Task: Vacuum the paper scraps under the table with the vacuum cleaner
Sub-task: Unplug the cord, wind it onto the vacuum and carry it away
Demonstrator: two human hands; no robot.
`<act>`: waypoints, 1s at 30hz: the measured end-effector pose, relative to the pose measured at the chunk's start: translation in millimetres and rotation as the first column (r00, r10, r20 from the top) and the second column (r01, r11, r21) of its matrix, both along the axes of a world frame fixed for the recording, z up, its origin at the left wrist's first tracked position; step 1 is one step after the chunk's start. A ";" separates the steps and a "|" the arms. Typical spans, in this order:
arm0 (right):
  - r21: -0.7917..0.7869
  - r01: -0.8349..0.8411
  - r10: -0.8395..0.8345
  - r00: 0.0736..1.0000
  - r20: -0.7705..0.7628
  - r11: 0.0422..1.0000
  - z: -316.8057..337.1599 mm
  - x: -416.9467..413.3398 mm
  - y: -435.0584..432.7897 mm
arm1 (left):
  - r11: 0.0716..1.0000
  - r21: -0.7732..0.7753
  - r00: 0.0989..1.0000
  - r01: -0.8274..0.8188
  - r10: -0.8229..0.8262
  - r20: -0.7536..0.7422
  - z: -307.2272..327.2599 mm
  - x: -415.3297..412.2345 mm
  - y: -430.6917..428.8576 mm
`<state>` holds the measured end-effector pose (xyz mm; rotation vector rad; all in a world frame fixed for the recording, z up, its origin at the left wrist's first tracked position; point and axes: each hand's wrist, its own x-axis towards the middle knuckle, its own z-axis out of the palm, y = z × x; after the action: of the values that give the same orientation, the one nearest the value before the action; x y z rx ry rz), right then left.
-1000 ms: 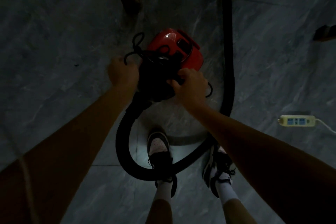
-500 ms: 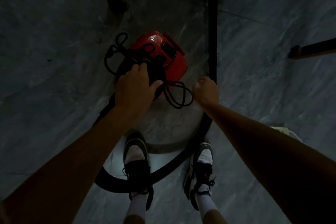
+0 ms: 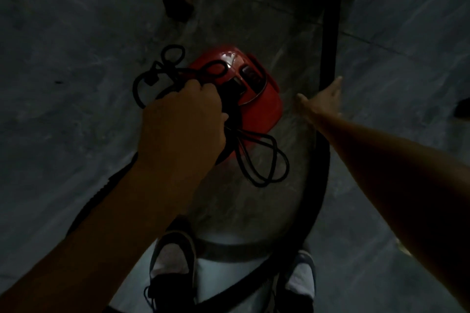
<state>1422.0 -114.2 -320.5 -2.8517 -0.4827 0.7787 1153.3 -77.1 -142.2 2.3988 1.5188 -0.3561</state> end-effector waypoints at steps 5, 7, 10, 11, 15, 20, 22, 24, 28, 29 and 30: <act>-0.003 -0.085 0.085 0.996 -0.003 0.996 3.8 20.9 -2.1 | 0.995 -0.009 0.994 0.097 -0.097 -0.046 -3.1 0.7 7.0; -0.032 -0.141 0.142 0.989 0.029 0.989 23.9 19.7 -0.5 | 0.994 0.011 0.991 0.113 -0.112 -0.073 0.2 0.0 4.9; -0.102 -0.228 0.231 0.973 0.026 0.968 75.8 14.2 6.0 | 0.991 -0.031 0.983 0.133 -0.136 -0.120 12.2 -2.3 4.7; -0.132 -0.264 0.268 0.963 0.013 0.956 95.8 12.2 7.4 | 0.990 -0.048 0.981 0.131 -0.137 -0.135 18.5 -3.0 4.8; -0.168 -0.371 0.371 0.928 -0.031 0.913 172.3 -2.8 5.7 | 0.989 -0.054 0.975 0.135 -0.142 -0.171 64.6 -8.2 -1.9; -0.045 -0.180 0.165 0.958 -0.235 0.983 267.5 -39.5 -2.4 | 0.989 -0.063 0.966 0.134 -0.144 -0.213 154.6 -39.1 -14.2; 0.014 -0.081 0.082 0.939 -0.335 0.997 305.3 -53.8 -7.0 | 0.989 -0.052 0.965 0.136 -0.144 -0.220 191.8 -56.1 -22.6; 0.005 -0.036 0.034 0.892 -0.451 0.999 338.6 -71.5 -19.9 | 0.991 -0.054 0.964 0.126 -0.135 -0.228 227.4 -76.1 -35.9; 0.015 0.004 0.006 0.786 -0.618 1.000 408.8 -128.7 -63.8 | 0.995 -0.081 0.968 0.054 -0.072 -0.240 295.1 -132.0 -63.0; 0.038 0.017 0.010 0.774 -0.633 0.999 430.8 -148.5 -76.4 | 0.997 -0.068 0.972 0.040 -0.055 -0.230 312.9 -147.6 -71.3; 0.056 0.022 0.019 0.770 -0.638 0.998 453.3 -169.0 -91.0 | 0.997 -0.051 0.976 0.056 -0.065 -0.210 330.0 -162.6 -80.0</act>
<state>1253.0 -205.1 132.8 -2.3041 -0.3825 1.6099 990.7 -157.1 187.8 2.4408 1.5073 -0.6712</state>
